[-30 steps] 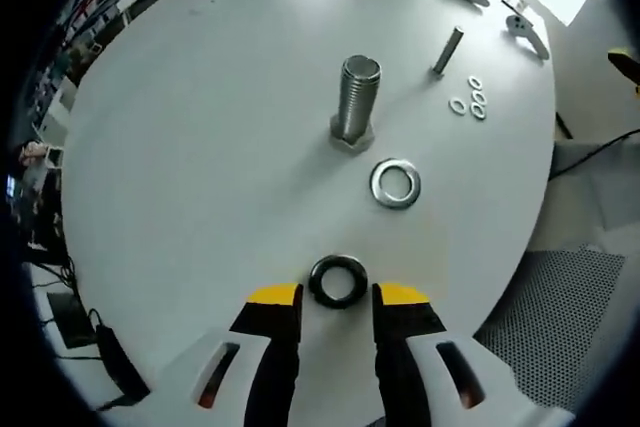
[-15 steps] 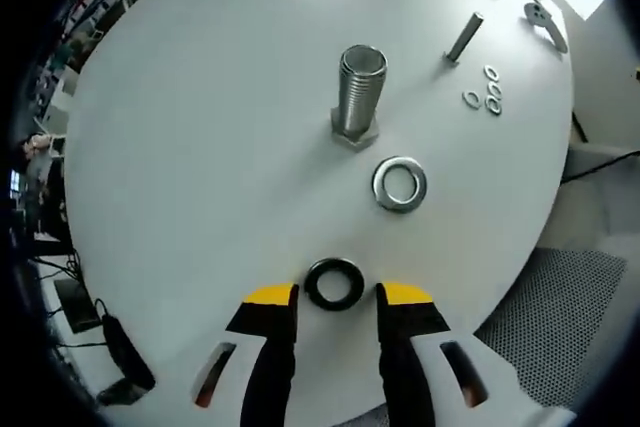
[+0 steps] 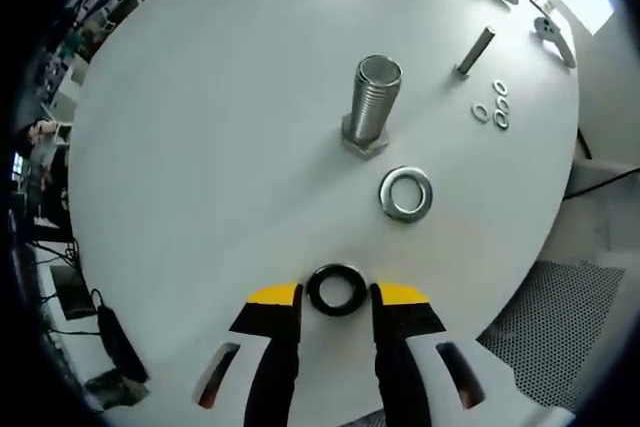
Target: Place the washer onto the threaded stud by aligning its center hole with the stud, sliding it down to the base, and recovering from edge contact or off-axis alignment until the washer reaches the visible bottom stop.
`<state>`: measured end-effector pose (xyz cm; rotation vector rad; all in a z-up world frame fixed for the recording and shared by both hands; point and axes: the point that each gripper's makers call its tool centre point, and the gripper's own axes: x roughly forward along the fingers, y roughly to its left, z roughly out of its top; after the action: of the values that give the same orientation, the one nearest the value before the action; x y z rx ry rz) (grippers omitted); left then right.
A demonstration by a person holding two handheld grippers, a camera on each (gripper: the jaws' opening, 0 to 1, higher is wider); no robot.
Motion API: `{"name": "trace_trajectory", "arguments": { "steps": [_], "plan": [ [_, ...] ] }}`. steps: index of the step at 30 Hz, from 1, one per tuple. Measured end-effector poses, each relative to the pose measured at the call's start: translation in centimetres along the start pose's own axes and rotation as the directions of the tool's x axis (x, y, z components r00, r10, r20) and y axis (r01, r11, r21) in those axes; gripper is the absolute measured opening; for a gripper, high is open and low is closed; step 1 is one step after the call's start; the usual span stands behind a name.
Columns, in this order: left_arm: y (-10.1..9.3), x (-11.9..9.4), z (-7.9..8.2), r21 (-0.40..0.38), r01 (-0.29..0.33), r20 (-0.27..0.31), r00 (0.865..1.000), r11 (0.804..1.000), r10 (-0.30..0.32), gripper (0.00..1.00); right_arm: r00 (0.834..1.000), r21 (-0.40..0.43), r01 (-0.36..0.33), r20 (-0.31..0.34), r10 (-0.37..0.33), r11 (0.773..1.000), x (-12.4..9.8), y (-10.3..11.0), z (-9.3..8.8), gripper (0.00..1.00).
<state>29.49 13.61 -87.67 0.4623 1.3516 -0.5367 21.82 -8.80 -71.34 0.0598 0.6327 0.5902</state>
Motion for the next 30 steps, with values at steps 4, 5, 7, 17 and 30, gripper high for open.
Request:
{"name": "trace_trajectory", "arguments": {
  "steps": [4, 5, 7, 17, 30],
  "plan": [
    [-0.03, -0.04, -0.04, 0.024, 0.009, 0.001, 1.0, 1.0, -0.009, 0.26, 1.0, -0.005, 0.003, -0.007, -0.003, 1.0, -0.01, -0.01, -0.09, 0.33],
    [-0.02, -0.06, -0.07, 0.025, 0.01, 0.006, 1.0, 1.0, -0.01, 0.26, 1.0, -0.001, 0.006, -0.007, -0.006, 1.0, -0.03, -0.05, -0.11, 0.34],
    [0.01, -0.06, -0.05, 0.024, 0.011, 0.011, 1.0, 1.0, -0.011, 0.26, 1.0, -0.001, 0.007, -0.009, -0.007, 1.0, -0.02, -0.08, -0.14, 0.33],
    [-0.27, 0.09, 0.06, 0.043, 0.005, -0.015, 1.0, 0.999, -0.004, 0.22, 1.0, -0.007, 0.007, -0.025, -0.007, 1.0, 0.02, -0.06, -0.35, 0.33],
    [-0.59, -0.03, -0.25, 0.138, 0.023, -0.012, 1.0, 0.99, -0.022, 0.25, 0.999, -0.021, -0.023, -0.031, 0.023, 1.0, 0.09, 0.53, -0.34, 0.33]
  ]
}}
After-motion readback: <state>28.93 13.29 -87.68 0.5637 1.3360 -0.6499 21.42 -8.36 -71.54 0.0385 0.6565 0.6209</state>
